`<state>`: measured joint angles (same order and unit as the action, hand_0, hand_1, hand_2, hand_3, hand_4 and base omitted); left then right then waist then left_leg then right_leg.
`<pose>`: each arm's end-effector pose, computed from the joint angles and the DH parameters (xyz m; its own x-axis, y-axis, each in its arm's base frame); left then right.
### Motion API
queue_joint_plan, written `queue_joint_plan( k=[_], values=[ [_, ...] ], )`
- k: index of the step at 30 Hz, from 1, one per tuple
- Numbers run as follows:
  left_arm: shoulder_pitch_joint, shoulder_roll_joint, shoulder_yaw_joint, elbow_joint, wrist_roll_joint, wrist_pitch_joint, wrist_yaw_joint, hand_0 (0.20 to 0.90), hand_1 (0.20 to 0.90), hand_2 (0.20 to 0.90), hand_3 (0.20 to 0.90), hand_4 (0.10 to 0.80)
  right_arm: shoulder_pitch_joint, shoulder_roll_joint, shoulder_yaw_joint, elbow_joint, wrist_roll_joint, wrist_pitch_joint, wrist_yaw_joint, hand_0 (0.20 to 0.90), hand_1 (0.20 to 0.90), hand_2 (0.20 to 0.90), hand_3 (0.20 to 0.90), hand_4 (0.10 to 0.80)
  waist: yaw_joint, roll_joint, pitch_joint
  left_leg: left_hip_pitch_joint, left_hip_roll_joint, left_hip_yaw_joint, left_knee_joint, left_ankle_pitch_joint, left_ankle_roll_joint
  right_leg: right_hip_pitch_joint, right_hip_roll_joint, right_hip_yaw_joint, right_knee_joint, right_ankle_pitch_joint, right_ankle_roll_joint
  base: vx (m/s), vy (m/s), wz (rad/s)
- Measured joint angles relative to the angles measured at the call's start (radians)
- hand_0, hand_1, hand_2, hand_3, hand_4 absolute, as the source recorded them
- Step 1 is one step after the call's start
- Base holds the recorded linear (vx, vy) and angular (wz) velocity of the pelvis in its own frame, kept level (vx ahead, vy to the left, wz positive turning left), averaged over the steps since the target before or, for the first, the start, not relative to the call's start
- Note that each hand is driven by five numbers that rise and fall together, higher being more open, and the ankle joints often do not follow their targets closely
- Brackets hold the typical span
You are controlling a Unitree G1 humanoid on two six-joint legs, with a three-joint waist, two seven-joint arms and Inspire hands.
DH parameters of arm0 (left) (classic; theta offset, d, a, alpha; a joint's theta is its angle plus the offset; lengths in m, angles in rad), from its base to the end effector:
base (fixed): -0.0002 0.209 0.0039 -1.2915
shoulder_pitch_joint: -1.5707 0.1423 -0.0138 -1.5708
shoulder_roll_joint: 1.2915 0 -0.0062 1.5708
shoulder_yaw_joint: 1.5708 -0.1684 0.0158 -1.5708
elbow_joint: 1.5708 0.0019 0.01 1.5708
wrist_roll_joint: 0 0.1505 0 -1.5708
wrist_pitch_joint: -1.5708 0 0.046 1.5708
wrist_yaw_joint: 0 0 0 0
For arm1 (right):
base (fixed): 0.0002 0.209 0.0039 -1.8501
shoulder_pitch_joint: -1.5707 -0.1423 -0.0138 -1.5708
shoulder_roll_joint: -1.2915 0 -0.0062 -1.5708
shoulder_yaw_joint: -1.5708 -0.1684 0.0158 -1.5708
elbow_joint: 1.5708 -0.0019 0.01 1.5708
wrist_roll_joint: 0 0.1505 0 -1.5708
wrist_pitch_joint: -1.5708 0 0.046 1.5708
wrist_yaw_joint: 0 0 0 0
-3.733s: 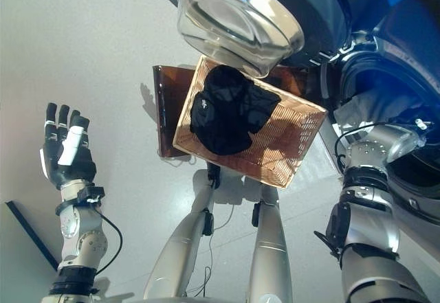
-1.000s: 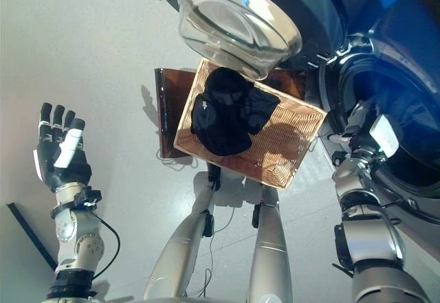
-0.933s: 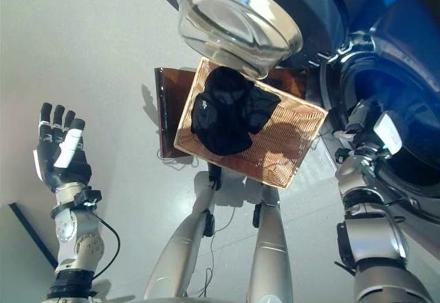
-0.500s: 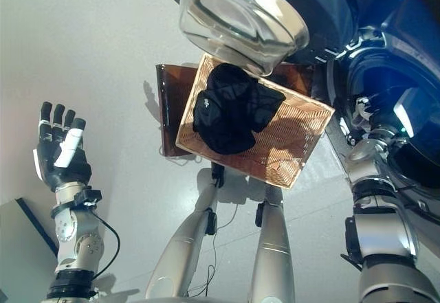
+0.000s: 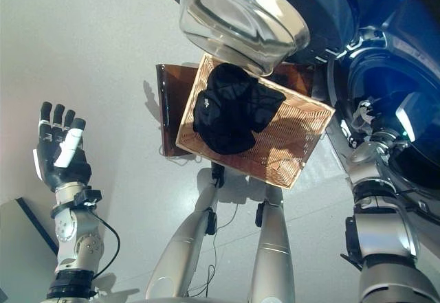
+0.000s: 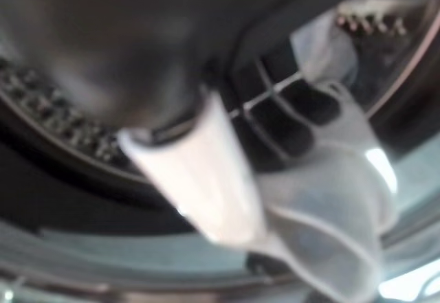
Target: Pick up the clothes and place them into the washing machine
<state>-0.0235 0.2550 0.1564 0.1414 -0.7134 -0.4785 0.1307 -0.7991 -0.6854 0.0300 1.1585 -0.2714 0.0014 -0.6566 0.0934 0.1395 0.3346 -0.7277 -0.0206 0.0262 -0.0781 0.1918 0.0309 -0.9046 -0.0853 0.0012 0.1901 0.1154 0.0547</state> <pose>0.2098 0.2391 0.0698 0.8320 0.4775 0.2824 -0.3041 0.8184 -0.4876 0.3039 -0.3231 0.1220 0.6099 -0.7352 0.2958 0.6591 0.2633 -0.7045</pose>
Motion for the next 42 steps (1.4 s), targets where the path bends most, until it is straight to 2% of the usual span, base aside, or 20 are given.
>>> queue_joint_plan(
  k=[3, 7, 11, 15, 21, 27, 32, 35, 36, 37, 38, 42],
  values=[
    [0.0, 0.0, 0.0, 0.0, 0.0, 0.0, 0.0, 0.9, 0.9, 0.9, 0.9, 0.8, -0.03, -0.001, -0.012, 0.056, 0.052, -0.008, 0.001, 0.2, 0.2, 0.2, 0.2, 0.3, -0.001, 0.0, 0.0, 0.0, 0.0, 0.0, 0.0, 0.0, 0.0, 0.0, 0.0, 0.0, 0.0, 0.0, 0.0, 0.0, 0.0, 0.0],
    [0.0, 0.013, -0.001, 0.001, 0.003, 0.0, 0.005, 0.9, 0.9, 0.9, 0.9, 0.8, -0.077, -0.004, -0.16, 0.093, 0.364, -0.092, 0.006, 0.2, 0.2, 0.2, 0.2, 0.3, -0.003, 0.0, 0.0, -0.002, 0.0, -0.001, 0.0, 0.0, 0.0, -0.001, 0.0, -0.001, 0.0, 0.0, 0.0, 0.002, -0.009, 0.0],
    [0.002, 0.048, 0.0, -0.001, 0.002, 0.0, 0.017, 0.9, 0.9, 0.9, 0.9, 0.8, -0.076, -0.008, -0.193, -0.001, 0.634, -0.205, 0.036, 0.2, 0.2, 0.2, 0.2, 0.3, -0.027, -0.001, 0.001, -0.001, 0.0, -0.001, 0.0, 0.0, 0.001, 0.0, 0.0, -0.001, 0.0, 0.0, 0.0, 0.017, -0.014, -0.03],
    [0.002, 0.051, 0.0, -0.005, -0.006, 0.0, 0.011, 0.9, 0.9, 0.9, 0.9, 0.8, -0.08, -0.009, -0.255, -0.073, 0.88, -0.322, 0.101, 0.2, 0.2, 0.2, 0.2, 0.3, -0.032, -0.001, 0.001, 0.0, 0.001, 0.001, 0.0, -0.001, 0.002, 0.0, 0.002, 0.002, 0.0, 0.0, 0.0, 0.015, -0.007, -0.01],
    [0.005, 0.062, -0.001, -0.012, -0.05, 0.0, 0.007, 0.9, 0.9, 0.9, 0.9, 0.8, -0.116, -0.013, -0.325, -0.08, 1.189, -0.41, 0.156, 0.2, 0.2, 0.2, 0.2, 0.3, -0.03, -0.001, 0.001, 0.004, 0.001, 0.004, 0.0, -0.001, 0.002, 0.002, 0.002, 0.006, 0.0, 0.0, 0.0, 0.018, -0.004, 0.01],
    [0.008, 0.064, -0.003, -0.014, -0.059, 0.001, 0.009, 0.9, 0.9, 0.9, 0.9, 0.8, -0.164, -0.013, -0.396, -0.122, 1.286, -0.493, 0.149, 0.2, 0.2, 0.2, 0.2, 0.3, -0.025, 0.0, 0.001, 0.006, 0.001, 0.006, 0.0, -0.001, 0.002, 0.002, 0.002, 0.008, 0.0, 0.0, 0.0, 0.018, 0.008, 0.0],
    [0.013, 0.064, -0.006, -0.015, -0.064, 0.001, 0.03, 0.9, 0.9, 0.9, 0.9, 0.8, -0.179, -0.012, -0.43, -0.162, 1.319, -0.549, 0.049, 0.2, 0.2, 0.2, 0.2, 0.3, -0.014, 0.017, 0.007, 0.006, -0.001, 0.006, 0.0, -0.001, 0.002, 0.002, 0.001, 0.009, 0.0, 0.001, 0.0, 0.0, 0.0, 0.0],
    [0.02, 0.064, -0.006, -0.016, -0.063, 0.001, 0.036, 0.9, 0.9, 0.9, 0.9, 0.8, -0.18, -0.011, -0.43, -0.163, 1.316, -0.552, 0.001, 0.2, 0.2, 0.2, 0.2, 0.3, -0.013, 0.018, 0.007, 0.006, -0.001, 0.006, 0.0, -0.001, 0.003, 0.002, 0.0, 0.009, 0.0, 0.001, 0.0, 0.0, 0.0, 0.0],
    [0.02, 0.064, -0.007, -0.016, -0.063, 0.001, 0.041, 0.9, 0.9, 0.9, 0.9, 0.8, -0.18, -0.01, -0.43, -0.163, 1.308, -0.553, -0.011, 0.461, 0.461, 0.461, 0.461, 0.486, -0.013, 0.018, 0.007, 0.006, -0.001, 0.006, 0.0, -0.001, 0.002, 0.002, 0.0, 0.008, 0.0, 0.001, 0.0, 0.0, 0.0, 0.0],
    [0.02, 0.064, -0.007, -0.016, -0.063, 0.001, 0.044, 0.9, 0.9, 0.9, 0.9, 0.8, -0.18, -0.01, -0.43, -0.163, 1.305, -0.554, -0.017, 0.546, 0.546, 0.546, 0.546, 0.547, -0.013, 0.018, 0.007, 0.006, -0.002, 0.006, 0.0, -0.001, 0.002, 0.002, 0.0, 0.009, 0.0, 0.001, 0.0, -0.001, 0.014, -0.03],
    [0.02, 0.064, -0.007, -0.016, -0.063, 0.001, 0.045, 0.9, 0.9, 0.9, 0.9, 0.8, -0.18, -0.01, -0.43, -0.163, 1.302, -0.554, -0.021, 0.9, 0.9, 0.9, 0.9, 0.8, -0.013, 0.018, 0.007, 0.006, -0.002, 0.006, 0.0, -0.001, 0.003, 0.002, 0.0, 0.009, 0.0, 0.001, 0.0, 0.0, 0.0, 0.0],
    [0.02, 0.064, -0.007, -0.016, -0.063, 0.001, 0.046, 0.9, 0.9, 0.9, 0.9, 0.8, -0.18, -0.01, -0.428, -0.163, 1.297, -0.554, -0.02, 0.9, 0.9, 0.9, 0.9, 0.8, -0.013, 0.018, 0.007, 0.006, -0.002, 0.007, 0.0, -0.001, 0.002, 0.001, 0.0, 0.009, 0.0, 0.001, 0.0, -0.001, 0.008, -0.02]
  ],
)
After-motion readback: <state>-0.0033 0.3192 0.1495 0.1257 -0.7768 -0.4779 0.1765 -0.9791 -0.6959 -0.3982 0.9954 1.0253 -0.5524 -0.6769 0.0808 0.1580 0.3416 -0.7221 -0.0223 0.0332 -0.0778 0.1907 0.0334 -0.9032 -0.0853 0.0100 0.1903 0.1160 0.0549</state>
